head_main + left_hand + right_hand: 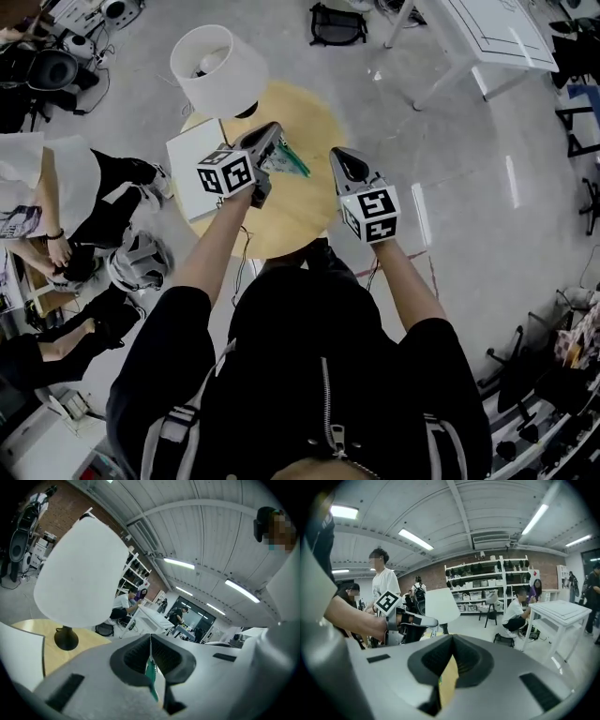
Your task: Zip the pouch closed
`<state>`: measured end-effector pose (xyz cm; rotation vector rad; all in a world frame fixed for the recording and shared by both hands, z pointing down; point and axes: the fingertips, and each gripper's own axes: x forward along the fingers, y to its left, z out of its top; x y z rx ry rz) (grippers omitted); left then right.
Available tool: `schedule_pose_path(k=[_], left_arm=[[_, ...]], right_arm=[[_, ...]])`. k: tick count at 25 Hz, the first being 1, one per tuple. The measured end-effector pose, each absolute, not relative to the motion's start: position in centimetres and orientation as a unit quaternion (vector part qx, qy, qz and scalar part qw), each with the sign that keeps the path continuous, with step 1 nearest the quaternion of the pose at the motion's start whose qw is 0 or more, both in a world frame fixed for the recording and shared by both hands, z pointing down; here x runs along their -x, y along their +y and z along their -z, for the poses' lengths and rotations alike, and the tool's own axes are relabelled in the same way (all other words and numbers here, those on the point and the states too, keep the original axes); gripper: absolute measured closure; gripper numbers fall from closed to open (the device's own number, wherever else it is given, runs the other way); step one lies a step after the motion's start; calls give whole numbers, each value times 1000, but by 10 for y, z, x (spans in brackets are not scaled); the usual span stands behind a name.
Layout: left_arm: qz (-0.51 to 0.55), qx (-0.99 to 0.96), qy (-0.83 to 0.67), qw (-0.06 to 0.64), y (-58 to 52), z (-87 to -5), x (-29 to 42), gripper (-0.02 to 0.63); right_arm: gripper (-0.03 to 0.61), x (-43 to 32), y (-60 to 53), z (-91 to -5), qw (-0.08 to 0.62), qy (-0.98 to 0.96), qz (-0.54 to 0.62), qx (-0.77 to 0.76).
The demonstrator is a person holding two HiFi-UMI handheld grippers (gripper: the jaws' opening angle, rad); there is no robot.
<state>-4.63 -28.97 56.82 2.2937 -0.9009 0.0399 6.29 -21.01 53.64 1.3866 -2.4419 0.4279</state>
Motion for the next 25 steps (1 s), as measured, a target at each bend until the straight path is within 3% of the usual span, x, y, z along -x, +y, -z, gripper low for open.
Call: schedule_pose_path(k=[17,19,25], left_arm=[[91,-888,-351,283,-263,-459,104,607],[96,-887,-351,284,-259,-457,110,607],[101,-882,-355,292,-251,-459,119,607]], right_arm=[[571,46,-217,-469,126,-909,-63,-392],[504,64,-214,-471,133,-917,-66,-371],[448,95,-208,-482,160,-926,-69,-336]])
